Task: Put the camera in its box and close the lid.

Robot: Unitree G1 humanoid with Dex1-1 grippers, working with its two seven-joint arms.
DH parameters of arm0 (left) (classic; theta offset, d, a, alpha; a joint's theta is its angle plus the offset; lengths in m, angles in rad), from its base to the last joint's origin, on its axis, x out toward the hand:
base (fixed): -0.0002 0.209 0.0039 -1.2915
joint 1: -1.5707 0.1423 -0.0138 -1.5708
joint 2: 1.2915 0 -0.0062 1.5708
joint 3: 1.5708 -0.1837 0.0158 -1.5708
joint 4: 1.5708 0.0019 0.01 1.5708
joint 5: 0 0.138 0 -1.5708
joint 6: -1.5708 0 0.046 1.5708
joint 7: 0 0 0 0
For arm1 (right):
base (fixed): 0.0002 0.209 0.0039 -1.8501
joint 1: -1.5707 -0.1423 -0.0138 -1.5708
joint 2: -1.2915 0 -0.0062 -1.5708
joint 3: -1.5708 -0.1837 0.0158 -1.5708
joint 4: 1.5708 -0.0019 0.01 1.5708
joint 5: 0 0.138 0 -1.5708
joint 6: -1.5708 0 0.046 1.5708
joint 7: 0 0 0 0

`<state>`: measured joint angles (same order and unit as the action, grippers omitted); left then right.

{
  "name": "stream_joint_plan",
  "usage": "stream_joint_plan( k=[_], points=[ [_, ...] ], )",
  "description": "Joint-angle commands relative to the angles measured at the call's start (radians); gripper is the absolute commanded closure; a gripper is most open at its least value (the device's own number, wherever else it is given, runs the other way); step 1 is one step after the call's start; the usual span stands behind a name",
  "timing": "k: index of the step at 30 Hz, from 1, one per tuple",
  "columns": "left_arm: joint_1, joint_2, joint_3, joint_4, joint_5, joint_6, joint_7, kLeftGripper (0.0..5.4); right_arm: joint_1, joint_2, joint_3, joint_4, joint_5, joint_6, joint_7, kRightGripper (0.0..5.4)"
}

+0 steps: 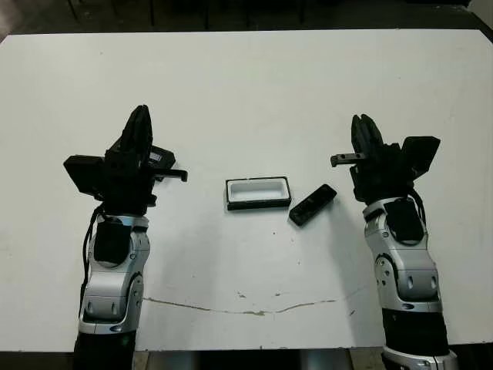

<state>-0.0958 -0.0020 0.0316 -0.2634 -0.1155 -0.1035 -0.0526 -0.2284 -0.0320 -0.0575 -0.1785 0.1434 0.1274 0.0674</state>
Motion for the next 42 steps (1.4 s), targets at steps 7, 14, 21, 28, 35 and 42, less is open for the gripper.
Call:
stream_joint_plan(
  k=[7,14,21,28,35,42],
  points=[
    [0.006,0.003,0.001,0.018,0.001,0.015,0.000,5.40,0.006,-0.024,-0.005,0.013,0.004,0.039,0.013,5.39],
    [0.011,-0.002,-0.007,0.001,0.010,0.023,0.009,5.40,-0.103,-0.192,-0.023,0.056,-0.014,0.079,0.135,5.39],
    [0.030,-0.004,-0.016,-0.022,0.010,0.021,0.013,5.40,-0.381,-0.426,0.052,0.331,-0.076,0.036,0.406,5.39],
    [0.037,-0.004,-0.012,-0.028,0.014,0.020,0.020,5.40,-0.518,-0.509,0.211,0.399,-0.172,0.061,0.631,5.39],
    [0.036,0.003,-0.009,-0.032,0.007,0.027,0.016,5.40,-0.584,-0.540,0.368,0.422,-0.289,0.072,0.811,5.39],
    [0.048,-0.001,-0.010,-0.045,0.007,0.033,0.020,5.40,-0.616,-0.536,0.440,0.505,-0.318,0.040,0.968,5.39]
  ],
)
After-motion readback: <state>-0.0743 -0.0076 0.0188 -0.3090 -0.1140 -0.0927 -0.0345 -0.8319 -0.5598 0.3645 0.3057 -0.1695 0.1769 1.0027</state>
